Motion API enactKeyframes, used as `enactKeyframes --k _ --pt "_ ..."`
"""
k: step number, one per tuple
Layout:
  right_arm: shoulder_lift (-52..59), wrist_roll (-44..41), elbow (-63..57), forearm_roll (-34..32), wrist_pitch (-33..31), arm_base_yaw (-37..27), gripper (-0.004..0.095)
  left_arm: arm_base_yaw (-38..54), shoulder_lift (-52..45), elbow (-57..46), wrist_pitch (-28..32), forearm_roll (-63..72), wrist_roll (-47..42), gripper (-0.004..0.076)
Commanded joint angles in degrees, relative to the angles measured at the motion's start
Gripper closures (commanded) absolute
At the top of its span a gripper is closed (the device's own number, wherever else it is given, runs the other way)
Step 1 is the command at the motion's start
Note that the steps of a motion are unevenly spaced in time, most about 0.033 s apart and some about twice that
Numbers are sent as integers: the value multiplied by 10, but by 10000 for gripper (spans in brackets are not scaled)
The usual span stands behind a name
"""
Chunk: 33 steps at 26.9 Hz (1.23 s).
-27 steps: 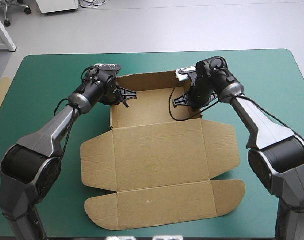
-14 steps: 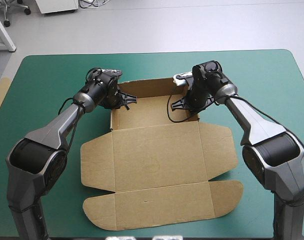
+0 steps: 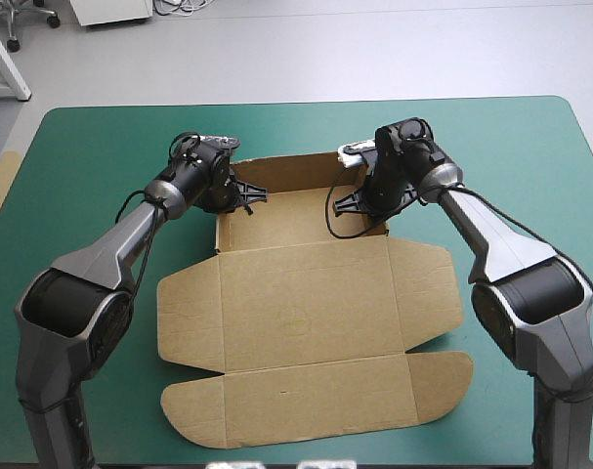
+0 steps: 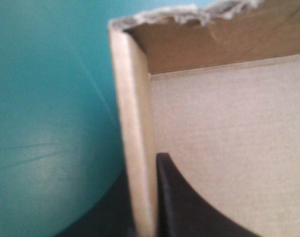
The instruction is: Fold the box
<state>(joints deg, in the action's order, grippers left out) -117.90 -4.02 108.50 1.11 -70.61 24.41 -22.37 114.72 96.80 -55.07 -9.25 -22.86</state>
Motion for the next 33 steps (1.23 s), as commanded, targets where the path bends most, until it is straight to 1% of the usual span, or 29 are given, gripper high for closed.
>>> enactKeyframes --k 1,2,3,4,5,7,8,9,10,12,18,24,28,33 --pt "20 49 14 26 64 7 868 -10 -19 10 38 8 52 717" --pt "20 66 14 25 64 7 804 -10 -20 10 42 9 61 686" --pt "20 76 19 22 64 7 720 -10 -22 10 48 10 62 621" --pt "20 85 22 22 64 7 608 -10 -24 10 54 11 62 555" --pt "20 89 32 14 62 7 454 -10 -28 10 63 11 62 456" --pt "20 85 41 -16 62 7 243 -10 -34 10 81 16 62 274" --pt "20 84 42 -29 62 7 210 -10 -35 10 86 18 62 238" --pt "20 84 42 -34 62 7 199 -10 -36 10 90 18 62 208" --pt "20 75 42 -41 62 7 201 -10 -36 10 91 18 62 195" --pt "20 64 42 -50 61 7 208 -10 -37 10 92 18 62 197" --pt "20 64 44 -48 71 7 208 -10 -37 10 96 16 62 197" --pt "20 64 90 -35 69 7 210 -10 -39 10 108 11 62 197" --pt "20 57 114 -61 67 7 210 -10 -48 10 123 3 62 197" --pt "20 56 117 -61 58 7 213 -10 -59 10 126 3 62 197"
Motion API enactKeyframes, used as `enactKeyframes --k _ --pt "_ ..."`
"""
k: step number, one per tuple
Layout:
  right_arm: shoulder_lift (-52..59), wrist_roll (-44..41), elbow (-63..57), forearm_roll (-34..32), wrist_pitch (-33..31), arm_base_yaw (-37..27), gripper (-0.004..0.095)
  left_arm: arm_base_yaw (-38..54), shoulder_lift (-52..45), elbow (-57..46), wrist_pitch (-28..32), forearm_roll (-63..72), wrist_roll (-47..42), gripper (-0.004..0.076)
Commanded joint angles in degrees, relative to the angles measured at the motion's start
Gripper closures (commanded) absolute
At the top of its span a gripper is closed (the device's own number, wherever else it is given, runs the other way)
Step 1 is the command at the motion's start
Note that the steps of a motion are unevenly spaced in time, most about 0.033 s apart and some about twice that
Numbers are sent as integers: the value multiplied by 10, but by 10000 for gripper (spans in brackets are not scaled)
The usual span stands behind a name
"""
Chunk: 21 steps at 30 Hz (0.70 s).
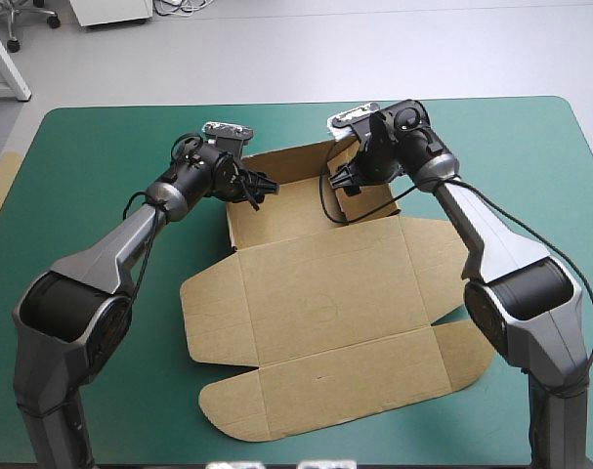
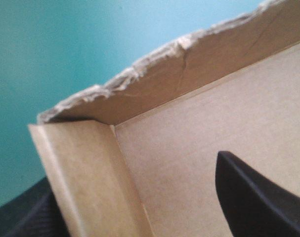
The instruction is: Fold the box
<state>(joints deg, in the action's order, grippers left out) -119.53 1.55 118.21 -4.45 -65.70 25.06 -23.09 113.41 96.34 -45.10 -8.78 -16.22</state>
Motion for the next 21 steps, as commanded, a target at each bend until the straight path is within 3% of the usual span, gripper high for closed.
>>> enactKeyframes --k 1,21 --pt "36 0 20 -7 9 1 216 -3 -49 15 25 -2 -5 197" --pt "87 2 71 -35 -33 1 260 -3 -154 15 24 -97 -22 225"
